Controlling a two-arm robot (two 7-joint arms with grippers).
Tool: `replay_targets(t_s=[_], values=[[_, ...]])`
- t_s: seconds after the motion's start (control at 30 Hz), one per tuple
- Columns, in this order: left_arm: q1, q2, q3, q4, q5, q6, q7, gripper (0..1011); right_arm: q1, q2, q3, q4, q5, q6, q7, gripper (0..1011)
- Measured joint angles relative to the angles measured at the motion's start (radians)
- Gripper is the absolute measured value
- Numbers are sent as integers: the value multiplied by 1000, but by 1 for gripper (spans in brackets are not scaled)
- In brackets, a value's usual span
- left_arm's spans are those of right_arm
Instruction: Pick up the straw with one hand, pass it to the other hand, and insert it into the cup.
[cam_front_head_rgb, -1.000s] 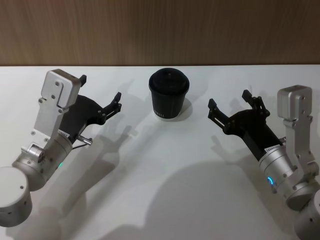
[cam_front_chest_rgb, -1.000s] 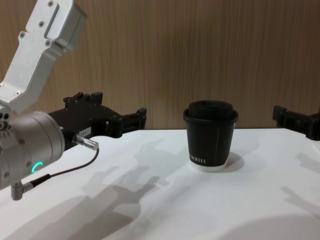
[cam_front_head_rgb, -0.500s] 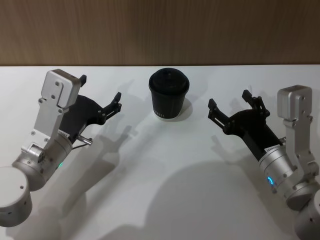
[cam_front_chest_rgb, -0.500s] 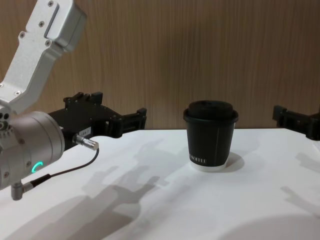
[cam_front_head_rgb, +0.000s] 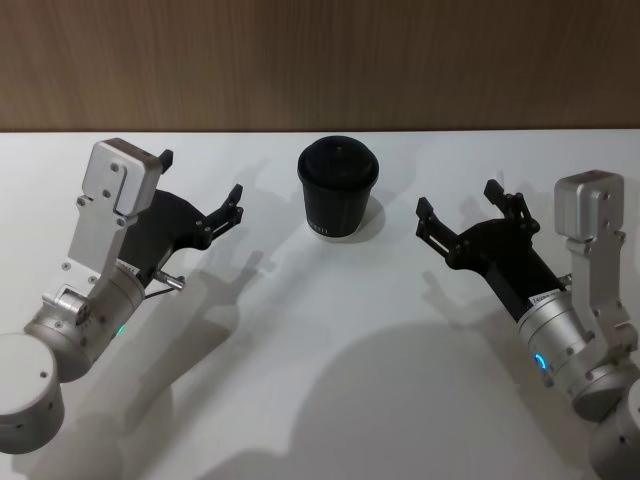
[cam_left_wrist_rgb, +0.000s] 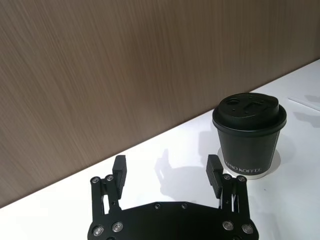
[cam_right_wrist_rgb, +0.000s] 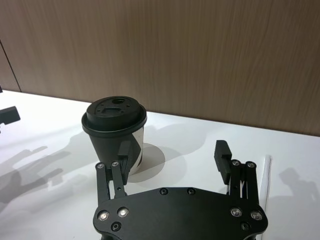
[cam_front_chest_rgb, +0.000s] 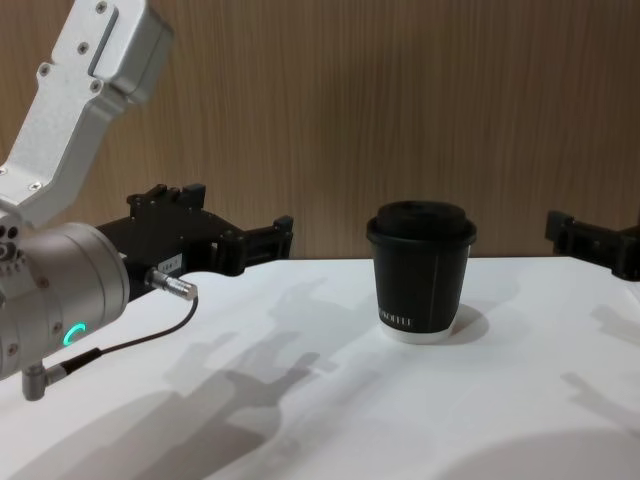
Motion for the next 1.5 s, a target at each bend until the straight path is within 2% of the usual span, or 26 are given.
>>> replay_targets(t_s=[0.63, 0.87, 1.2, 1.5], values=[[0, 0, 0, 0, 0, 0, 0, 1003, 0, 0, 0, 0, 0, 0, 0, 1001], [0, 0, 0, 0, 0, 0, 0, 1003, -1, -1, 5, 3, -13, 8, -10, 1001], [0, 0, 0, 0, 0, 0, 0, 1003, -1, -13, 25, 9, -46, 65, -68, 1001], [0, 0, 0, 0, 0, 0, 0, 1003, 0, -29, 47, 19, -53, 131, -105, 1001]])
